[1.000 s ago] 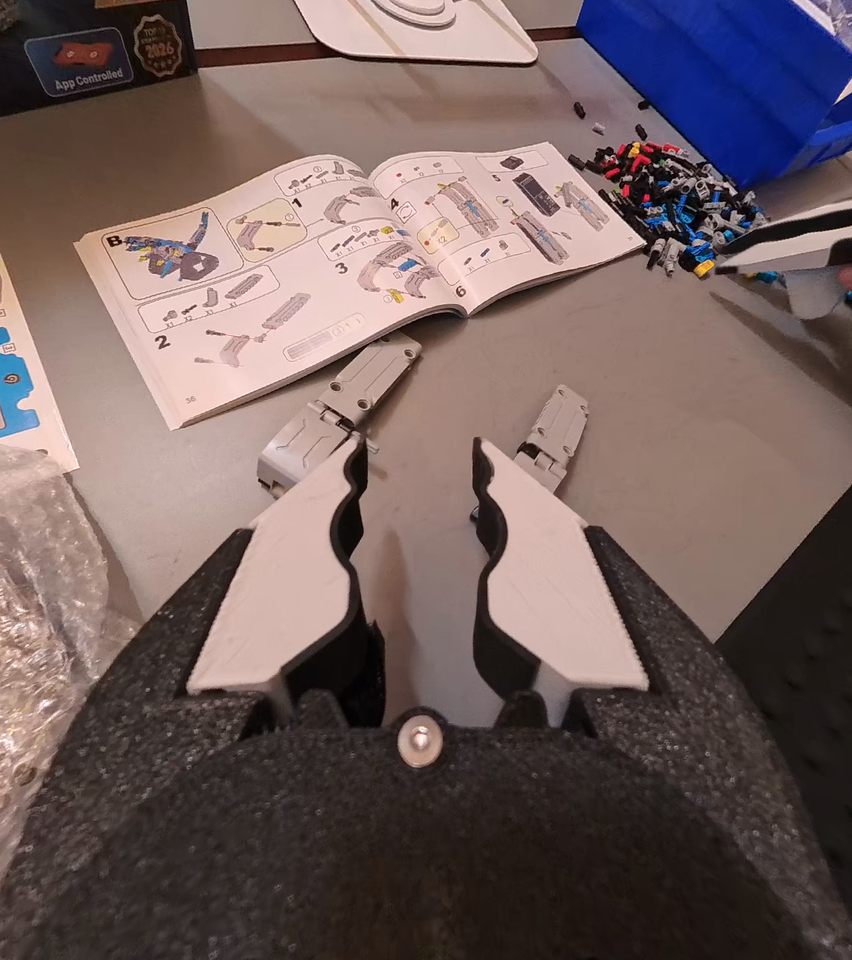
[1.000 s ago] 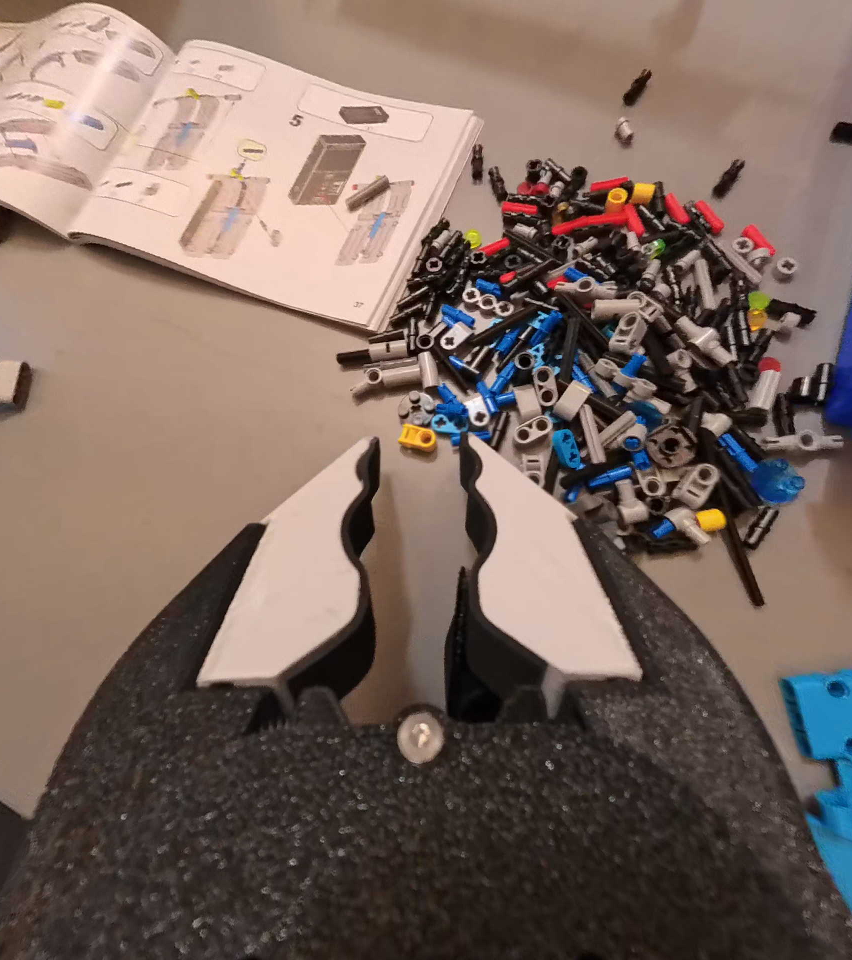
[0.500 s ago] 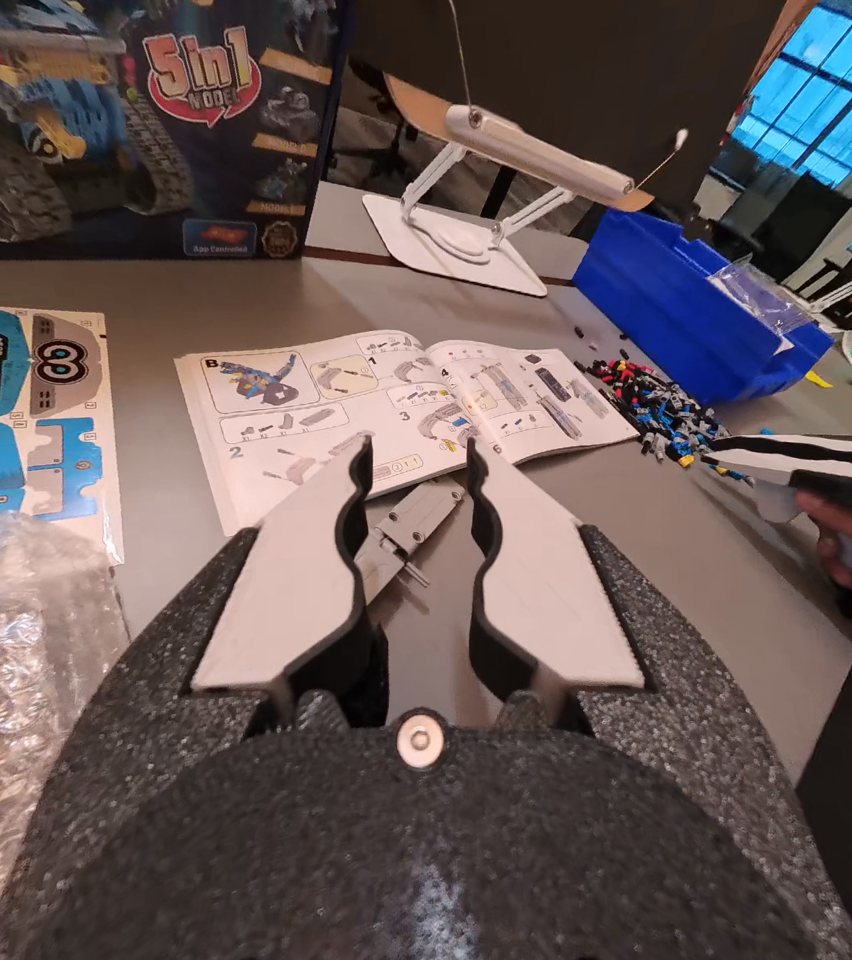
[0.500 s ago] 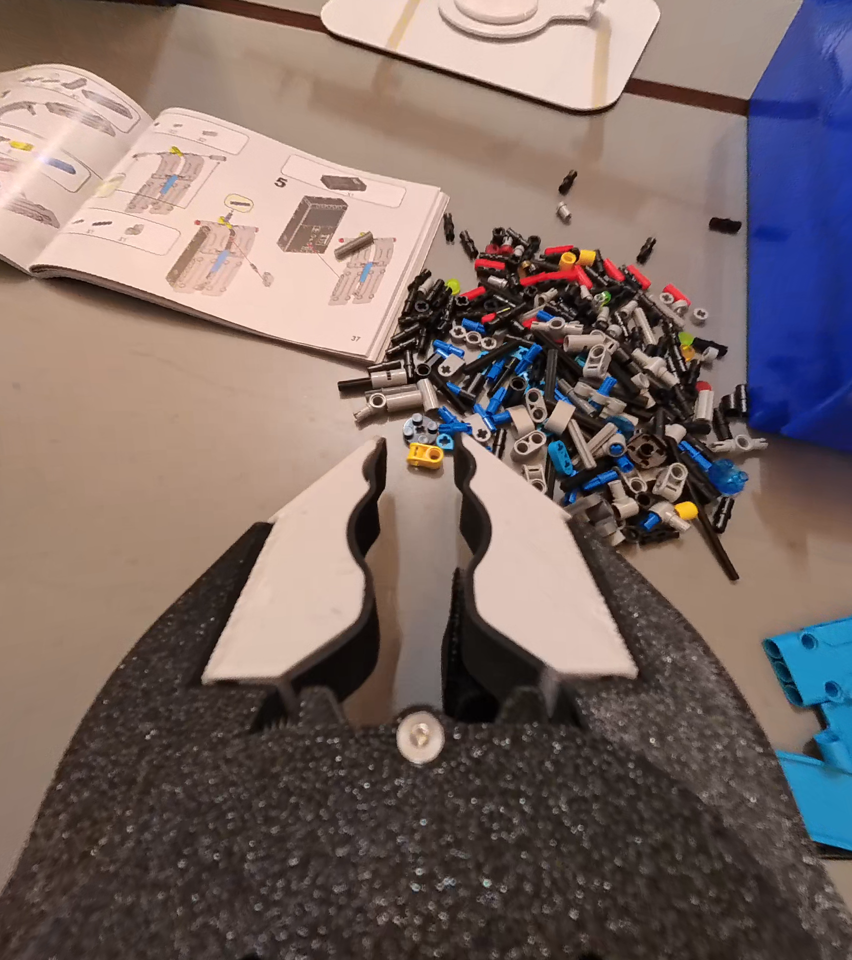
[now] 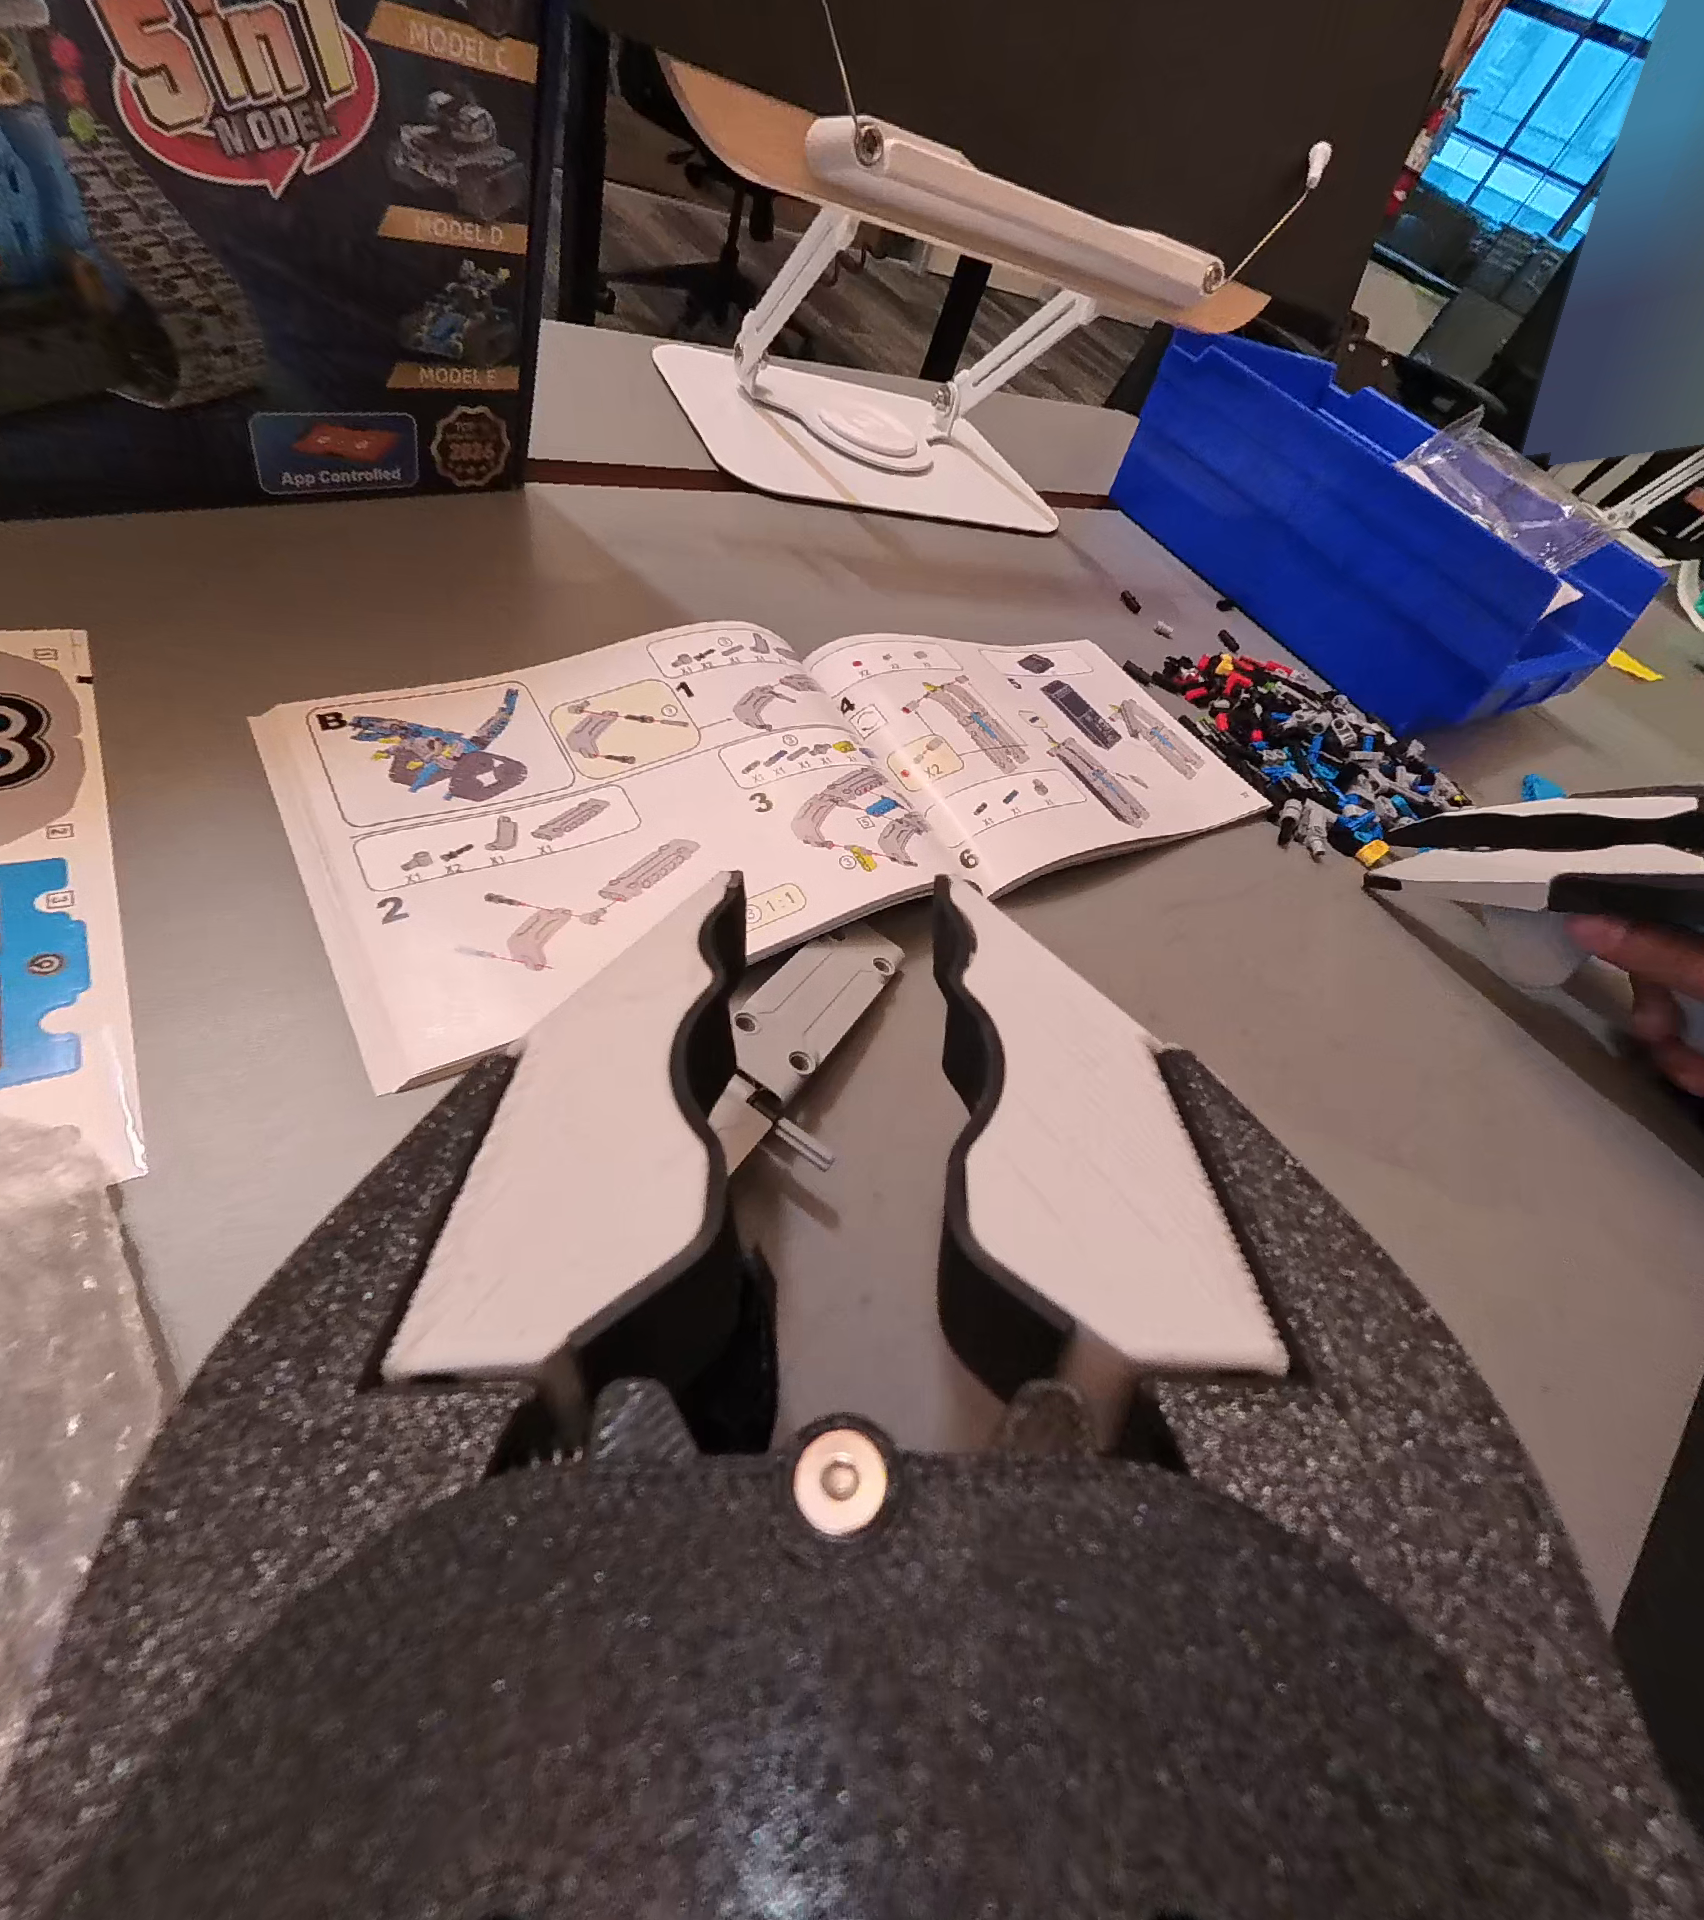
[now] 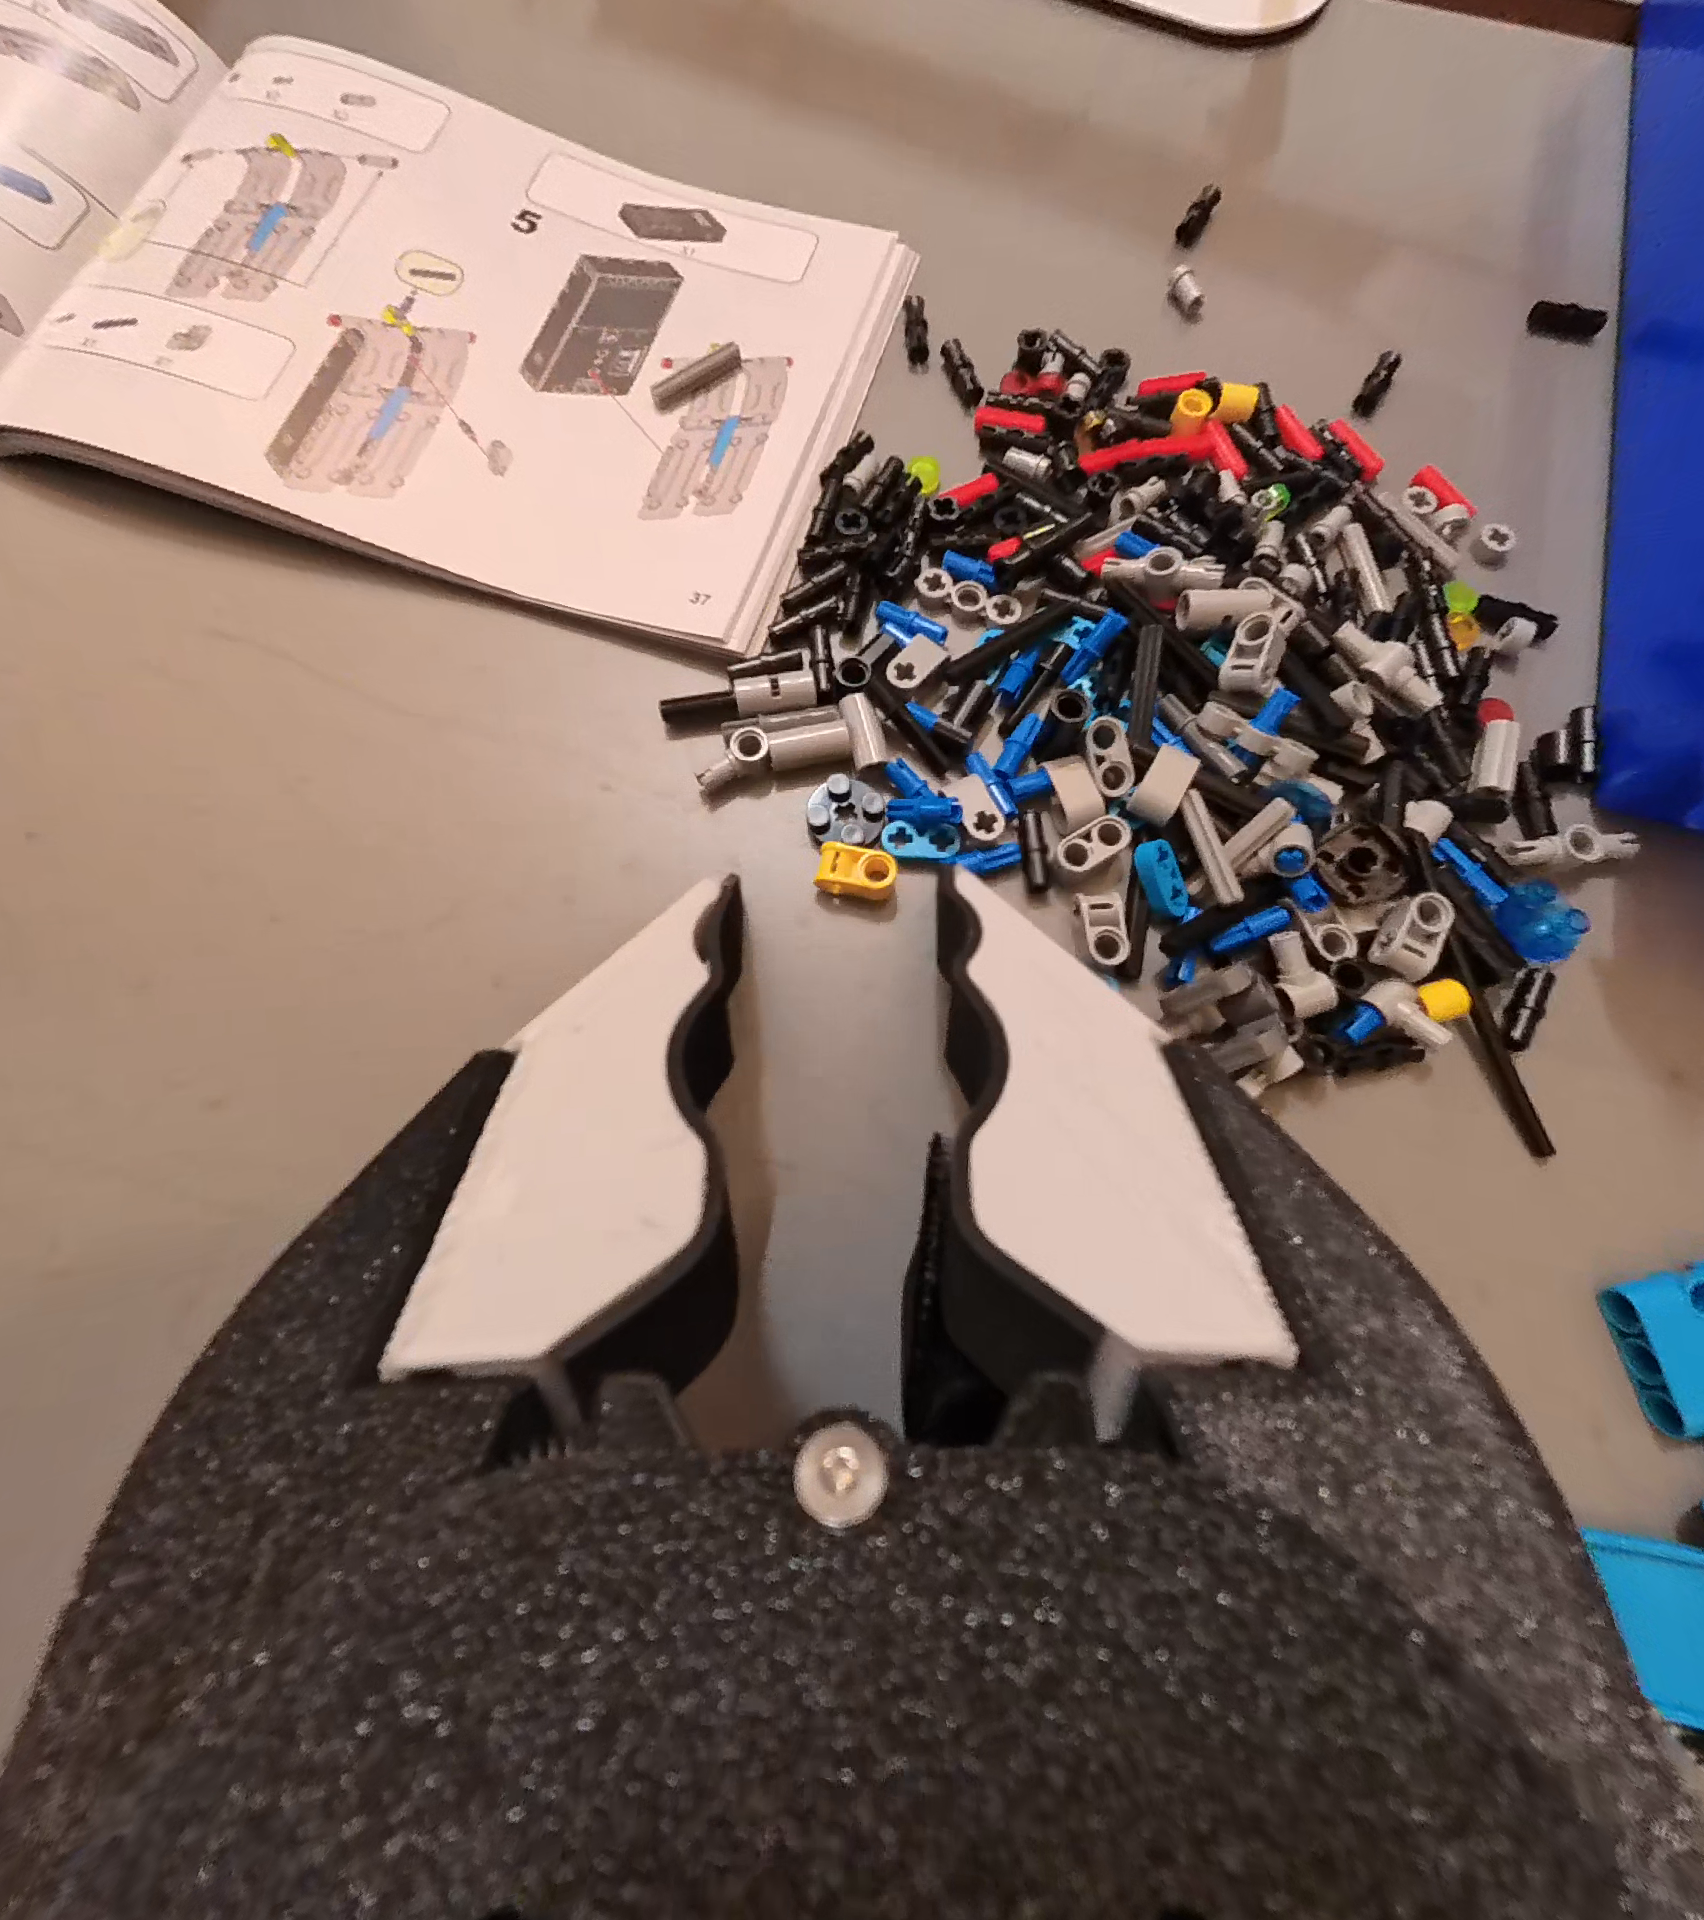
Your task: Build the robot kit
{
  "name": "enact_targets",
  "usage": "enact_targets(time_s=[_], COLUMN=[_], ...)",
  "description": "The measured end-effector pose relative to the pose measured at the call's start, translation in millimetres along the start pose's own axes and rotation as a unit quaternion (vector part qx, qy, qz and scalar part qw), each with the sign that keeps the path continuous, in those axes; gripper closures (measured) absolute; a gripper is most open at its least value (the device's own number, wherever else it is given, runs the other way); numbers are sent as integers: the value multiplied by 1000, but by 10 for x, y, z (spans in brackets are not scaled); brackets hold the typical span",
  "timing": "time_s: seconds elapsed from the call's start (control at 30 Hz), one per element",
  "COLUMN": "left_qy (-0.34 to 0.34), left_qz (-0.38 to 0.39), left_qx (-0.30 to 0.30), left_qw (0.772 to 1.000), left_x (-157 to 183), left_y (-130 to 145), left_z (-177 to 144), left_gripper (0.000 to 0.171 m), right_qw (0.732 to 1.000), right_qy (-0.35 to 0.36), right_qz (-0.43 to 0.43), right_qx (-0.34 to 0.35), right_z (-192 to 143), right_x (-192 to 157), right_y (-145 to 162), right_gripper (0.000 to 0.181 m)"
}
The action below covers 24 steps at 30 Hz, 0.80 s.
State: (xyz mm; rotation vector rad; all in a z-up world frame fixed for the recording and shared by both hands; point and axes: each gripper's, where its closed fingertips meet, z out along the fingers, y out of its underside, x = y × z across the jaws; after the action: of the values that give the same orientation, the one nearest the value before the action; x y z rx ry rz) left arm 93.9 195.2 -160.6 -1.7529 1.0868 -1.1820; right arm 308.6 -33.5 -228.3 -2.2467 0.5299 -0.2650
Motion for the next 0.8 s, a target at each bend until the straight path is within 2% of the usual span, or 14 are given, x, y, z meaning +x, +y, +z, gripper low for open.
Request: enact_targets(time_s=[0.17,0.27,0.3,0.4,0.47,0.53,0.57,0.67,0.8], left_qy=[-2,4,4,5,5,9,12,15,11], left_qz=[0,8,12,23,27,26,24,24,32], left_qx=[7,9,9,9,12,14,15,17,17], left_qw=[1000,1000,1000,1000,1000,1000,1000,999,999], left_x=[-2,38,49,77,86,101,110,129,128], left_y=[-22,-30,-27,-28,-38,-43,-44,-49,-48], left_z=[-12,-9,-6,-9,-15,-16,-15,-20,-22], left_gripper=[137,137,137,137,137,137,137,137,137], right_qw=[1000,1000,1000,997,974,915,891,852,840], right_qy=[2,-14,-9,-53,-159,-299,-338,-385,-399], right_qz=[7,12,11,21,43,97,123,163,163], right_qx=[-4,-4,-3,54,157,254,278,314,329], right_z=[36,41,31,-93,-354,-753,-878,-1050,-1131], right_x=[25,-10,8,-71,-290,-475,-471,-397,-408], right_y=[-1,-2,-3,-169,-467,-747,-814,-890,-916], right_gripper=[150,166,167,166,166,168,168,167,167])
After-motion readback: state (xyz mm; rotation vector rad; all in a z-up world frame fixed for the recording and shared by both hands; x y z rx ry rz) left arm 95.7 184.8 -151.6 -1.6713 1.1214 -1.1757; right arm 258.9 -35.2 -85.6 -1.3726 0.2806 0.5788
